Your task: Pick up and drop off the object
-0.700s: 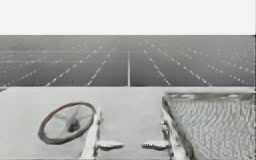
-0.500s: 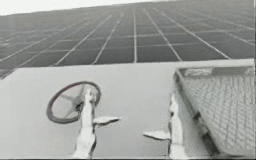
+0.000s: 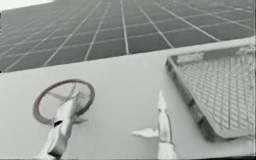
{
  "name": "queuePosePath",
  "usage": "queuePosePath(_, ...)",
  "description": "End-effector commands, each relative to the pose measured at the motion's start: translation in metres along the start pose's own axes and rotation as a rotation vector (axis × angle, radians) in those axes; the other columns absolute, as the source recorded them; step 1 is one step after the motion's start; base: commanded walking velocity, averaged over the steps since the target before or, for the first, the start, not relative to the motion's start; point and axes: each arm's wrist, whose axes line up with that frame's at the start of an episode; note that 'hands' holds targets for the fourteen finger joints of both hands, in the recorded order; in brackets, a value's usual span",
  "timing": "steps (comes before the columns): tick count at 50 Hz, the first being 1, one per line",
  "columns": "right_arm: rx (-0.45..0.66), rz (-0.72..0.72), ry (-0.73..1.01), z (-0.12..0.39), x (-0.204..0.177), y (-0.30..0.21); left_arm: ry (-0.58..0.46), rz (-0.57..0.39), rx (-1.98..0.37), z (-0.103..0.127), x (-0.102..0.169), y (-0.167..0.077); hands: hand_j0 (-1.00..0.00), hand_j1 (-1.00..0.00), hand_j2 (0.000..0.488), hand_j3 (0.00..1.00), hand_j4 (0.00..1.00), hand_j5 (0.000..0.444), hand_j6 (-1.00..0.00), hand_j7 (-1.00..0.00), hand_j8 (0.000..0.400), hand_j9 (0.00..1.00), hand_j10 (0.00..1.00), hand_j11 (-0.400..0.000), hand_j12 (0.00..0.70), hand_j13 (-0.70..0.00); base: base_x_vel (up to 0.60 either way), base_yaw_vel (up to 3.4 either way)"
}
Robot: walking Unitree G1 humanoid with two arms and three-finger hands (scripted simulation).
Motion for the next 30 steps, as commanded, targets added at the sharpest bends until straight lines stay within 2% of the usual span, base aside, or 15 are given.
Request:
queuePosePath(1, -0.008, 0.029, 0.025, 0.000, -0.006, -0.003, 0.086, -0.187, -0.009, -0.020, -0.014, -0.002, -1.00, -1.00, 0.000, 0.00, 0.00, 0.000, -1.00, -1.00, 0.400, 0.00, 0.00, 0.000, 0.700, 0.000, 0.00, 0.00)
queuePosePath(4, 0.001, 0.036, 0.015, -0.008, -0.007, -0.004, 0.078, -0.091, 0.033, -0.013, -0.023, 0.004, -1.00, -1.00, 0.000, 0.00, 0.00, 0.000, -1.00, -1.00, 0.400, 0.00, 0.00, 0.000, 0.700, 0.000, 0.00, 0.00)
queuePosePath(6, 0.014, 0.021, 0.013, -0.008, -0.001, 0.003, -0.027, -0.015, -0.034, -0.020, -0.040, 0.011, -1.00, -1.00, 0.000, 0.00, 0.00, 0.000, -1.00, -1.00, 0.400, 0.00, 0.00, 0.000, 0.700, 0.000, 0.00, 0.00)
queuePosePath(10, 0.027, 0.028, 0.008, 0.002, -0.006, 0.005, -0.212, -0.090, -0.440, -0.022, -0.062, 0.037, -1.00, -1.00, 0.000, 0.00, 0.00, 0.000, -1.00, -1.00, 0.400, 0.00, 0.00, 0.000, 0.700, 0.000, 0.00, 0.00)
queuePosePath(12, 0.016, 0.039, 0.022, -0.005, 0.000, 0.009, -0.274, -0.178, -0.680, -0.010, -0.083, 0.044, -1.00, -1.00, 0.000, 0.00, 0.00, 0.000, -1.00, -1.00, 0.400, 0.00, 0.00, 0.000, 0.700, 0.000, 0.00, 0.00)
queuePosePath(14, -0.003, 0.054, 0.011, -0.010, 0.004, 0.011, -0.296, -0.350, -0.980, -0.001, -0.081, 0.048, -1.00, -1.00, 0.000, 0.00, 0.00, 0.000, -1.00, -1.00, 0.400, 0.00, 0.00, 0.000, 0.700, 0.000, 0.00, 0.00)
queuePosePath(16, -0.011, 0.064, 0.014, -0.014, 0.004, 0.008, -0.322, -0.417, -1.035, 0.033, -0.089, 0.045, -1.00, -1.00, 0.000, 0.00, 0.00, 0.000, -1.00, -1.00, 0.400, 0.00, 0.00, 0.000, 0.700, 0.000, 0.00, 0.00)
queuePosePath(19, -0.049, 0.114, -0.024, -0.015, 0.007, 0.027, -0.296, -0.581, -1.218, 0.083, -0.098, 0.079, -1.00, -1.00, 0.000, 0.00, 0.00, 0.000, -1.00, -1.00, 0.400, 0.00, 0.00, 0.000, 0.700, 0.000, 0.00, 0.00)
queuePosePath(21, -0.043, 0.162, -0.052, -0.019, 0.007, 0.041, -0.190, -0.632, -1.242, 0.124, -0.098, 0.100, -1.00, -1.00, 0.000, 0.00, 0.00, 0.000, -1.00, -1.00, 0.400, 0.00, 0.00, 0.000, 0.700, 0.000, 0.00, 0.00)
queuePosePath(23, -0.037, 0.195, -0.085, -0.018, 0.016, 0.053, -0.089, -0.752, -1.119, 0.161, -0.096, 0.134, -1.00, -1.00, 0.000, 0.00, 0.00, 0.000, -1.00, -1.00, 0.400, 0.00, 0.00, 0.000, 0.700, 0.000, 0.00, 0.00)
queuePosePath(24, -0.029, 0.208, -0.086, -0.019, 0.010, 0.060, -0.087, -0.800, -1.042, 0.165, -0.095, 0.144, -1.00, -1.00, 0.000, 0.00, 0.00, 0.000, -1.00, -1.00, 0.400, 0.00, 0.00, 0.000, 0.700, 0.000, 0.00, 0.00)
queuePosePath(25, -0.021, 0.213, -0.077, -0.020, 0.010, 0.065, -0.090, -0.775, -1.052, 0.162, -0.098, 0.146, -1.00, -1.00, 0.000, 0.00, 0.00, 0.000, -1.00, -1.00, 0.400, 0.00, 0.00, 0.000, 0.700, 0.000, 0.00, 0.00)
queuePosePath(26, 0.762, -0.383, 0.225, 0.011, -0.086, 0.214, -0.306, -0.419, -2.075, 0.040, -0.099, 0.063, -1.00, -1.00, 0.000, 0.00, 0.00, 0.000, -1.00, -1.00, 0.400, 0.00, 0.00, 0.000, 0.700, 0.000, 0.00, 0.00)
queuePosePath(28, 0.564, -0.317, 0.125, -0.008, -0.068, 0.202, -0.303, -0.412, -2.077, 0.041, -0.104, 0.059, -1.00, -1.00, 0.000, 0.00, 0.00, 0.000, -1.00, -1.00, 0.400, 0.00, 0.00, 0.000, 0.700, 0.000, 0.00, 0.00)
queuePosePath(30, 0.471, -0.267, 0.005, -0.030, -0.041, 0.217, -0.317, -0.438, -2.083, 0.052, -0.103, 0.060, -1.00, -1.00, 0.000, 0.00, 0.00, 0.000, -1.00, -1.00, 0.400, 0.00, 0.00, 0.000, 0.700, 0.000, 0.00, 0.00)
